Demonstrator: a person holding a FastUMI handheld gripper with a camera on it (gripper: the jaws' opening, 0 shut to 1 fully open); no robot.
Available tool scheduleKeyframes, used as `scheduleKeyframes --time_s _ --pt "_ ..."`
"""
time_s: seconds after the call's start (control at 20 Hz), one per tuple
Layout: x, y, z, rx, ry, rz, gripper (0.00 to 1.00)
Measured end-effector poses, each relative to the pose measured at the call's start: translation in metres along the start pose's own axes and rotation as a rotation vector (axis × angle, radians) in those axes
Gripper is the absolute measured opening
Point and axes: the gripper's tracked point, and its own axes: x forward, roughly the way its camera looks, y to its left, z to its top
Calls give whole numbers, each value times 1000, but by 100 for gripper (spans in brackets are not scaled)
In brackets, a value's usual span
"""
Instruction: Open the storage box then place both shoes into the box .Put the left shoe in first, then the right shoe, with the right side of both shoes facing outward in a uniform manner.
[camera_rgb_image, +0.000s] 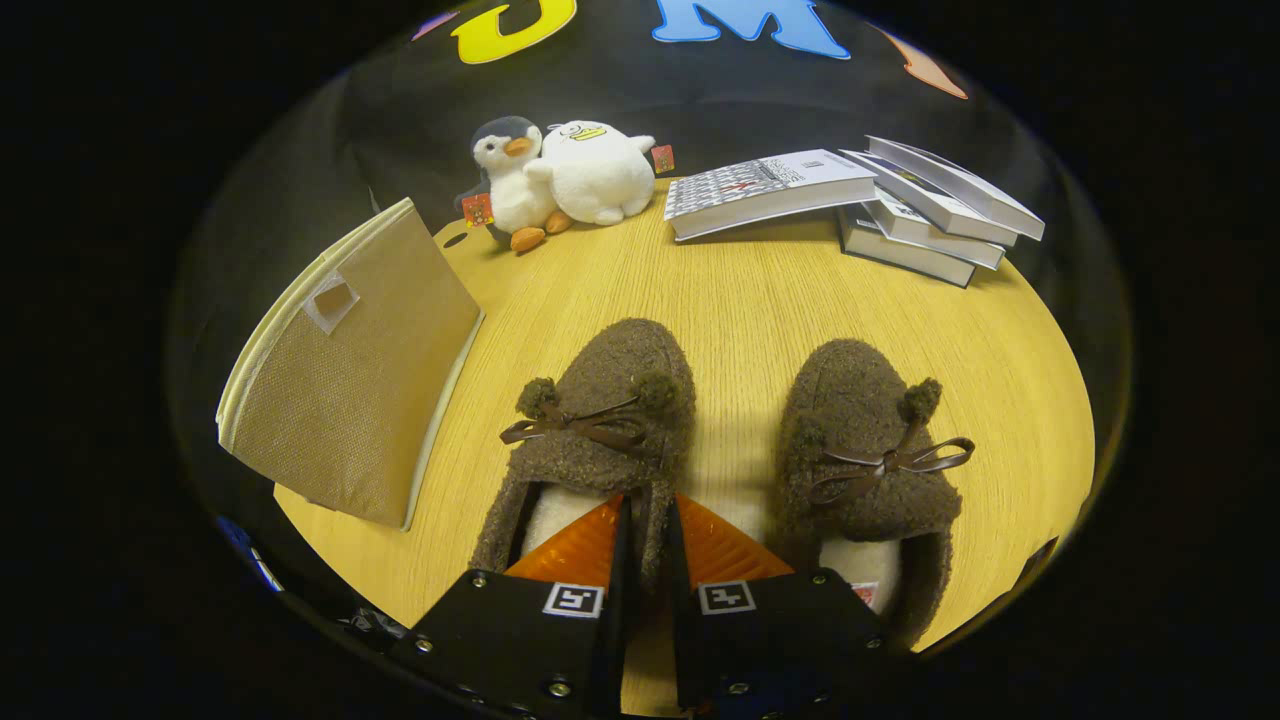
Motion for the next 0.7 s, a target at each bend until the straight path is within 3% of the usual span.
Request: scheduleKeyframes --time_s 0.05,0.1,0.7 --pt "3 -6 2 13 -11 -28 21" --pt "2 -7 1 53 -2 -27 1" --pt "-47 21 50 293 -37 51 1"
